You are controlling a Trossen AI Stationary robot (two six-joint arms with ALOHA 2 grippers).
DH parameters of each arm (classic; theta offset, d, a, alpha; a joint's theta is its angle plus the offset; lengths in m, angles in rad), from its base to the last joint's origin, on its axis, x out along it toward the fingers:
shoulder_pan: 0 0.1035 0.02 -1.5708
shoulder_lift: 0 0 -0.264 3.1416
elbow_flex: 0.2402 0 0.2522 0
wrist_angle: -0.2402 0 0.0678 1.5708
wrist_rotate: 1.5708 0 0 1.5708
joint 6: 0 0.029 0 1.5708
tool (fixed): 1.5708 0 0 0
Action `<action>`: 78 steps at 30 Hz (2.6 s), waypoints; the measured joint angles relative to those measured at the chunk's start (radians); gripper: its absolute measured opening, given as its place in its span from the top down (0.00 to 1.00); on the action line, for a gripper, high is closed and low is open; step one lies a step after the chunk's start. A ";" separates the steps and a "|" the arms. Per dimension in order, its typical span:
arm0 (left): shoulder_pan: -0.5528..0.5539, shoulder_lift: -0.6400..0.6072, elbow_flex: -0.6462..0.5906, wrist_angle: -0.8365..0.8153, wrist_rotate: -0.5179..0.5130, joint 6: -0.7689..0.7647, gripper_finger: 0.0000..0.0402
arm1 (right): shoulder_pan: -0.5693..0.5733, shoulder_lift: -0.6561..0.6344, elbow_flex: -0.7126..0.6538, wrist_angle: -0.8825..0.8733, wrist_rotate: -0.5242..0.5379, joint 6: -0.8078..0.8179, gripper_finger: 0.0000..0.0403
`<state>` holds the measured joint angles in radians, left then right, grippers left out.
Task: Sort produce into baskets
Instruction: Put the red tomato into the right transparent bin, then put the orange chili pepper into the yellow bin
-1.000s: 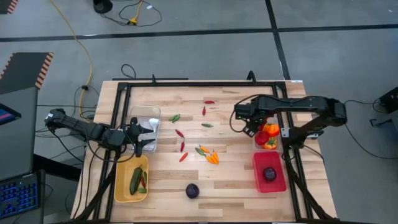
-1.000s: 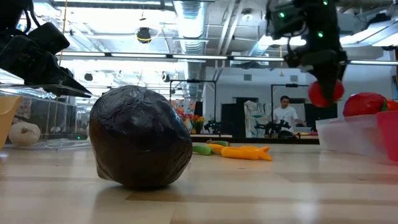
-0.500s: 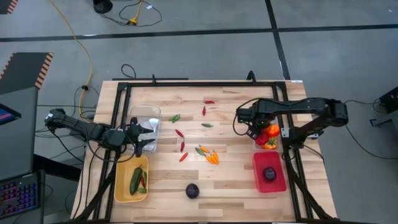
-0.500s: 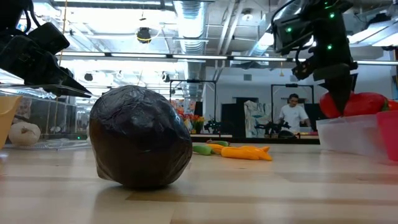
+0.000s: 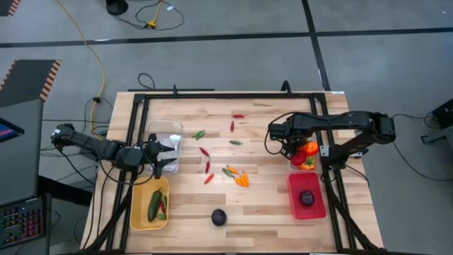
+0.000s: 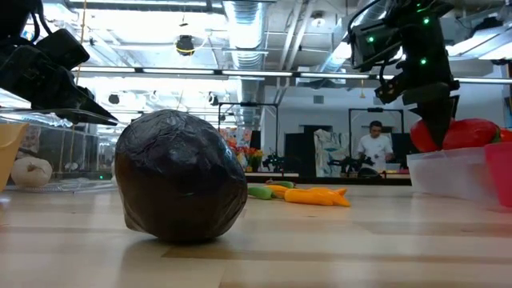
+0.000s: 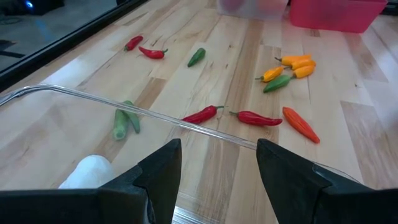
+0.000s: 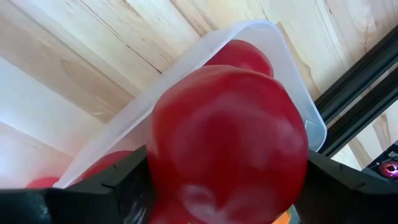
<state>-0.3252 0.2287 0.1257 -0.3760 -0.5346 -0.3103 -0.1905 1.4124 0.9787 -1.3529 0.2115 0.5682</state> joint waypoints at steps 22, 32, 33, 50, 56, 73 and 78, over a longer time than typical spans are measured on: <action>0.000 0.000 0.000 0.000 0.001 0.000 0.51 | -0.033 0.000 0.000 -0.002 -0.007 0.000 0.04; 0.000 0.000 0.000 0.000 0.001 0.000 0.51 | -0.063 0.000 0.001 -0.065 -0.108 -0.001 0.04; 0.000 0.000 0.000 0.000 0.001 0.000 0.51 | -0.062 0.000 0.001 -0.074 -0.120 -0.001 0.04; 0.000 0.000 0.000 0.000 0.001 0.000 0.51 | -0.061 0.000 0.001 -0.097 -0.131 -0.001 0.04; 0.000 0.000 0.000 0.000 0.001 0.000 0.51 | -0.061 0.000 0.009 -0.145 -0.131 -0.001 0.04; 0.000 0.000 0.000 0.014 0.001 -0.005 0.51 | -0.043 -0.007 0.159 -0.218 -0.134 0.000 0.04; 0.000 0.000 0.000 0.106 0.001 0.005 0.51 | -0.022 -0.009 0.200 -0.219 -0.134 0.000 0.04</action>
<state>-0.3255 0.2288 0.1257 -0.2701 -0.5339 -0.3057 -0.2125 1.4033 1.1786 -1.5722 0.0772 0.5678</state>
